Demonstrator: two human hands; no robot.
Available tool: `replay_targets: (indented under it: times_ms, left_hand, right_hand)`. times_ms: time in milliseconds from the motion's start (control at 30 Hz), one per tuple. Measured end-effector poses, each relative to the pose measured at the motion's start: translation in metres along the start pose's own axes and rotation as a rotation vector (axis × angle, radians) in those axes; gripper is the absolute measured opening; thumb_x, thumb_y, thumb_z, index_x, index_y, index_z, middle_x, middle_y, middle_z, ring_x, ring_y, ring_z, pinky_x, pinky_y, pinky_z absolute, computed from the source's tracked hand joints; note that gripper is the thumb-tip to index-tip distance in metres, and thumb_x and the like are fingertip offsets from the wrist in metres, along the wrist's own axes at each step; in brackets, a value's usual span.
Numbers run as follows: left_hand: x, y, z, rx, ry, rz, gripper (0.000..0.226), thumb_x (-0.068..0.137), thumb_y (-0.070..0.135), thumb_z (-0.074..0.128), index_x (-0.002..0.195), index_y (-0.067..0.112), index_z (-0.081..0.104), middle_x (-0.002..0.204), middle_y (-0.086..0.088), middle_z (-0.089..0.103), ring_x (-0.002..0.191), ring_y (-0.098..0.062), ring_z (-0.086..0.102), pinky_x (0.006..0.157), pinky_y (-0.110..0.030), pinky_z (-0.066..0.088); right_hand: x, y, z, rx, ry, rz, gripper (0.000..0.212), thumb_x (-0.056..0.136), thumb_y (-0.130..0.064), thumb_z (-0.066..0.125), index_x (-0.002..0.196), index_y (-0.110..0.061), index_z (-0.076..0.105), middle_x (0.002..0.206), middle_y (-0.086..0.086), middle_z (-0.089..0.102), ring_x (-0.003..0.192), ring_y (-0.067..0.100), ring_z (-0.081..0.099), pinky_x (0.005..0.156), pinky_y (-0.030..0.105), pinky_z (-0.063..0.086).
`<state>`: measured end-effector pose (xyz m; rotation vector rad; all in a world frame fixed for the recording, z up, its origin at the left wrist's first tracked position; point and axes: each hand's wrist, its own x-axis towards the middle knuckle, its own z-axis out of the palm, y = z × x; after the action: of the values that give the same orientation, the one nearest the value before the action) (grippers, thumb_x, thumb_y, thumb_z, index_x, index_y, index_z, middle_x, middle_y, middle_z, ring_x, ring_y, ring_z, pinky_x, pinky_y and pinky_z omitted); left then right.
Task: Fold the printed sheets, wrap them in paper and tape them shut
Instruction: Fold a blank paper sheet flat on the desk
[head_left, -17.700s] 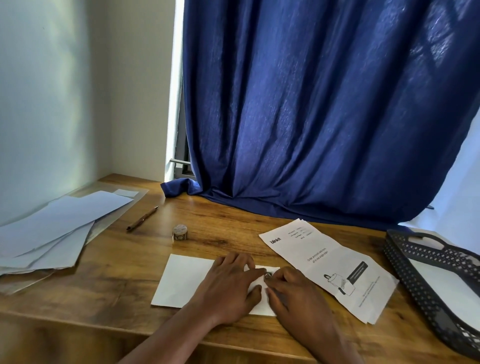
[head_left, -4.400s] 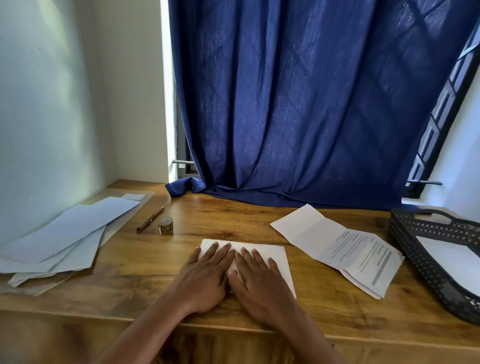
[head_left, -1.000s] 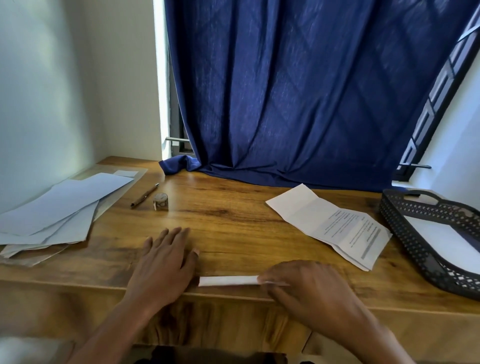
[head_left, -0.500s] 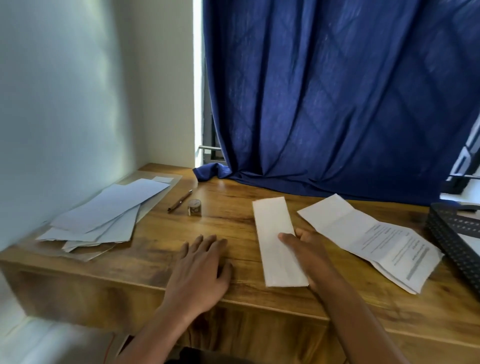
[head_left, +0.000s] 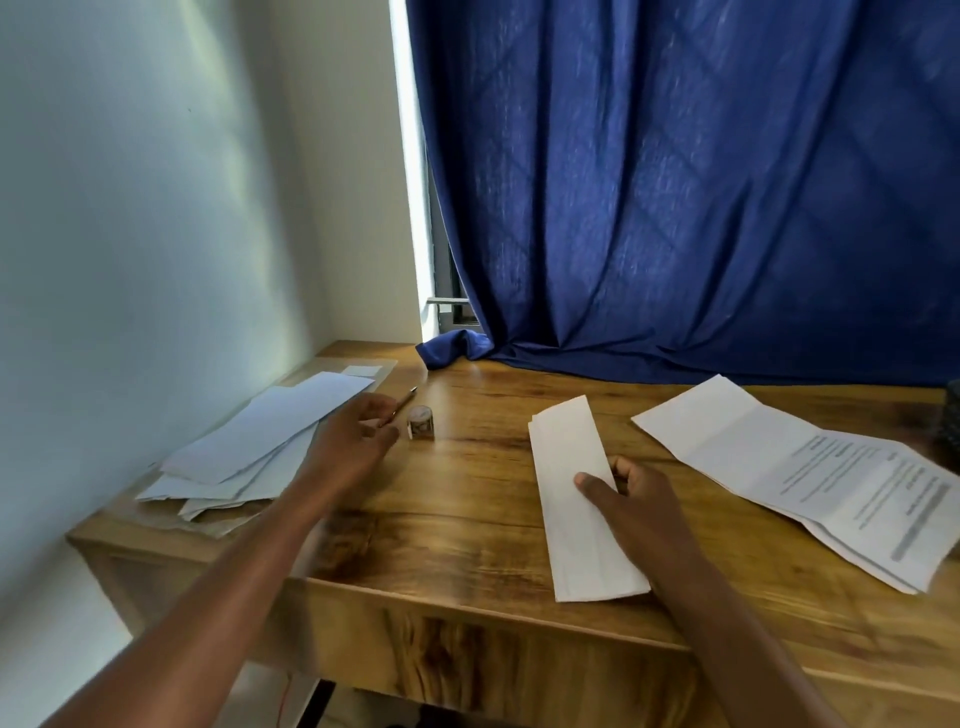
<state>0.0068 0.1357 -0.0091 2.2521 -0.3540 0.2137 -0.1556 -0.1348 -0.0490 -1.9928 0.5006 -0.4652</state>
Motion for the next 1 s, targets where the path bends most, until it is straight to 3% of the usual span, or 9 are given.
replay_targets:
  times_ms: [133,267,367,467,600,700,800,900,1000]
  left_hand:
    - [0.031,-0.012,0.002,0.082,-0.043,0.019,0.044,0.094,0.016,0.072,0.136,0.021,0.06,0.137,-0.002,0.064,0.104,-0.014,0.06,0.099,-0.039,0.05]
    - [0.05,-0.018,0.009,0.206,-0.198,0.12,0.063,0.09,0.009,0.072,0.144,0.032,0.051,0.148,0.003,0.053,0.112,-0.017,0.063,0.098,-0.048,0.056]
    - [0.063,-0.025,0.015,0.246,-0.235,0.156,0.071,0.085,0.009,0.073,0.145,0.038,0.048,0.148,0.003,0.053,0.114,-0.017,0.062,0.097,-0.047,0.056]
    - [0.062,-0.023,0.022,0.242,-0.206,0.189,0.069,0.085,0.006,0.071,0.146,0.029,0.049,0.145,-0.001,0.054,0.122,-0.022,0.057,0.101,-0.043,0.052]
    - [0.065,-0.03,0.013,0.297,-0.067,0.178,0.061,0.088,0.017,0.072,0.143,0.033,0.051,0.15,-0.003,0.05,0.13,-0.028,0.051,0.104,-0.053,0.051]
    - [0.075,-0.044,-0.01,0.474,0.021,0.073,0.059,0.09,0.025,0.073,0.145,0.027,0.051,0.153,-0.01,0.048,0.138,-0.034,0.044,0.11,-0.055,0.043]
    - [0.083,-0.063,-0.034,0.62,-0.013,-0.152,0.075,0.087,0.049,0.075,0.15,0.023,0.043,0.155,-0.014,0.043,0.14,-0.039,0.041,0.109,-0.056,0.04]
    - [0.09,-0.084,-0.048,0.621,-0.099,-0.328,0.094,0.079,0.077,0.067,0.149,0.02,0.042,0.154,-0.014,0.045,0.138,-0.038,0.044,0.106,-0.051,0.042]
    - [0.09,-0.088,-0.053,0.629,-0.116,-0.301,0.08,0.081,0.079,0.063,0.136,0.022,0.055,0.144,-0.008,0.057,0.131,-0.032,0.051,0.101,-0.044,0.045]
  right_hand:
    - [-0.001,0.001,0.001,-0.042,0.04,-0.011,0.053,0.094,-0.047,0.065,0.138,-0.019,0.053,0.131,-0.001,0.061,0.086,0.005,0.055,0.062,0.014,0.041]
    - [-0.004,0.002,0.001,-0.049,0.073,-0.044,0.055,0.094,-0.044,0.067,0.141,-0.021,0.05,0.138,-0.002,0.058,0.093,0.004,0.051,0.067,0.013,0.041]
    - [-0.004,0.002,0.001,-0.03,0.081,-0.047,0.057,0.093,-0.043,0.068,0.142,-0.023,0.048,0.142,-0.002,0.056,0.104,0.009,0.054,0.083,0.023,0.047]
    - [-0.003,0.002,0.002,-0.025,0.071,-0.048,0.057,0.093,-0.043,0.069,0.142,-0.024,0.048,0.142,-0.002,0.056,0.105,0.009,0.054,0.084,0.024,0.047]
    - [-0.002,0.002,0.002,-0.035,0.062,-0.047,0.056,0.093,-0.044,0.068,0.141,-0.025,0.047,0.142,-0.003,0.056,0.105,0.009,0.055,0.082,0.024,0.047]
    - [-0.001,0.003,0.002,-0.046,0.053,-0.048,0.057,0.093,-0.044,0.068,0.142,-0.025,0.047,0.141,-0.004,0.056,0.103,0.008,0.054,0.076,0.02,0.045]
    - [0.0,0.002,0.003,-0.054,0.047,-0.051,0.056,0.093,-0.043,0.068,0.141,-0.024,0.048,0.14,-0.003,0.056,0.101,0.008,0.053,0.073,0.018,0.043]
    - [0.0,0.001,0.003,-0.051,0.041,-0.047,0.056,0.093,-0.042,0.069,0.141,-0.023,0.048,0.14,-0.003,0.057,0.102,0.008,0.054,0.077,0.021,0.045]
    - [0.0,0.0,0.003,-0.06,0.031,-0.046,0.054,0.093,-0.041,0.069,0.14,-0.023,0.049,0.139,-0.004,0.057,0.1,0.007,0.054,0.068,0.014,0.042]
